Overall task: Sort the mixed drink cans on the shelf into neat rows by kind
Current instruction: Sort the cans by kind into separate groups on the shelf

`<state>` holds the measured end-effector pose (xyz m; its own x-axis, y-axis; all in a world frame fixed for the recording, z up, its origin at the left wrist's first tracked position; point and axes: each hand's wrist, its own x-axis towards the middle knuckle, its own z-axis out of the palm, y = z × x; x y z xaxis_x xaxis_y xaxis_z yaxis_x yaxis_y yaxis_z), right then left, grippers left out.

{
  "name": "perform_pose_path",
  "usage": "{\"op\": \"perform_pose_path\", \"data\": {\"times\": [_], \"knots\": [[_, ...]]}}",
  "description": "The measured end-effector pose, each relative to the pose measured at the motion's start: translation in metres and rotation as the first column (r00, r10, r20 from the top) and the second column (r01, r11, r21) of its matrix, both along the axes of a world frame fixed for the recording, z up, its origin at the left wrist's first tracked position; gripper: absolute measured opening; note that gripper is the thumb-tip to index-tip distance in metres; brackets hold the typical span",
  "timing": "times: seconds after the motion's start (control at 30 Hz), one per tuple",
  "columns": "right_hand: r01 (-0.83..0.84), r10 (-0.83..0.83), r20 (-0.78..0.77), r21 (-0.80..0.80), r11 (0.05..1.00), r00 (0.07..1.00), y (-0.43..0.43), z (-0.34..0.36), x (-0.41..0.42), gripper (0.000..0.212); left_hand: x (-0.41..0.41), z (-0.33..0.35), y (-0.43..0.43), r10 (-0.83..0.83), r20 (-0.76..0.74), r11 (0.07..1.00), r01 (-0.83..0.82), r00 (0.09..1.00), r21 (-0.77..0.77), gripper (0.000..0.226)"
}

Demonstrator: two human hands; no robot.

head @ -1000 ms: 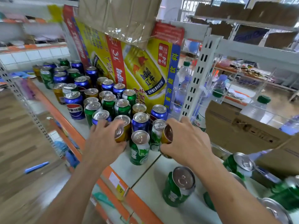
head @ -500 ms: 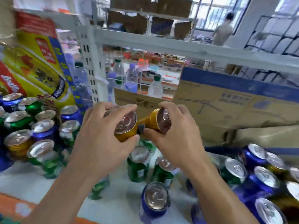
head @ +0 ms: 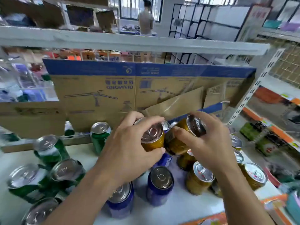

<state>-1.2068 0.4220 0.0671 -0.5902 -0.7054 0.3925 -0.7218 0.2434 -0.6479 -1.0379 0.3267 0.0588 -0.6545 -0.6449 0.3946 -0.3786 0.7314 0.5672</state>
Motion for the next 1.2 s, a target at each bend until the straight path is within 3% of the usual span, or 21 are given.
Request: {"op": "perform_pose_path", "data": {"times": [0.1,0.13,0.23,0.4,0.6,0.7,0.83,0.93,1.07,1.2], "knots": [[-0.051,0.048,0.056,0.056,0.997,0.997,0.03,0.002,-0.025,0.018,-0.025,0.0,0.011,-0.109,0.004,0.993,0.109,0.994,0.042,0.065],[-0.092,0.083,0.091,0.103,0.99,0.992,0.039,0.002,-0.033,0.017,-0.033,0.0,0.014,-0.147,0.004,0.987,0.146,0.989,0.065,0.064],[-0.192,0.159,0.129,0.314,0.93,0.979,0.06,-0.005,-0.046,0.039,-0.054,-0.003,0.021,-0.244,0.033,0.961,0.237,0.969,0.144,0.062],[-0.171,0.146,0.089,0.529,0.831,0.985,0.083,-0.026,-0.05,0.048,-0.084,-0.023,0.031,-0.317,0.202,0.941,0.282,0.927,0.186,0.063],[-0.113,0.152,0.006,0.698,0.707,0.988,0.086,-0.05,-0.035,0.075,-0.092,-0.057,0.032,-0.23,0.472,0.971,0.235,0.851,0.049,0.073],[-0.122,0.157,0.019,0.723,0.68,0.987,0.083,-0.057,-0.026,0.076,-0.095,-0.067,0.036,-0.17,0.534,0.971,0.234,0.828,-0.053,0.079],[-0.136,0.178,0.024,0.747,0.65,0.984,0.076,-0.069,-0.009,0.069,-0.097,-0.067,0.036,-0.086,0.577,0.967,0.208,0.812,-0.149,0.076],[-0.136,0.176,0.023,0.734,0.665,0.984,0.071,-0.076,0.003,0.06,-0.093,-0.066,0.031,-0.147,0.541,0.967,0.235,0.828,-0.098,0.064],[-0.123,0.133,0.046,0.746,0.655,0.99,0.068,-0.074,0.007,0.068,-0.084,-0.058,0.016,-0.13,0.399,0.989,0.146,0.908,-0.011,0.056],[-0.124,0.125,0.059,0.775,0.619,0.99,0.066,-0.063,0.007,0.075,-0.083,-0.06,-0.008,0.02,0.547,0.998,0.013,0.837,-0.056,0.071]]}}
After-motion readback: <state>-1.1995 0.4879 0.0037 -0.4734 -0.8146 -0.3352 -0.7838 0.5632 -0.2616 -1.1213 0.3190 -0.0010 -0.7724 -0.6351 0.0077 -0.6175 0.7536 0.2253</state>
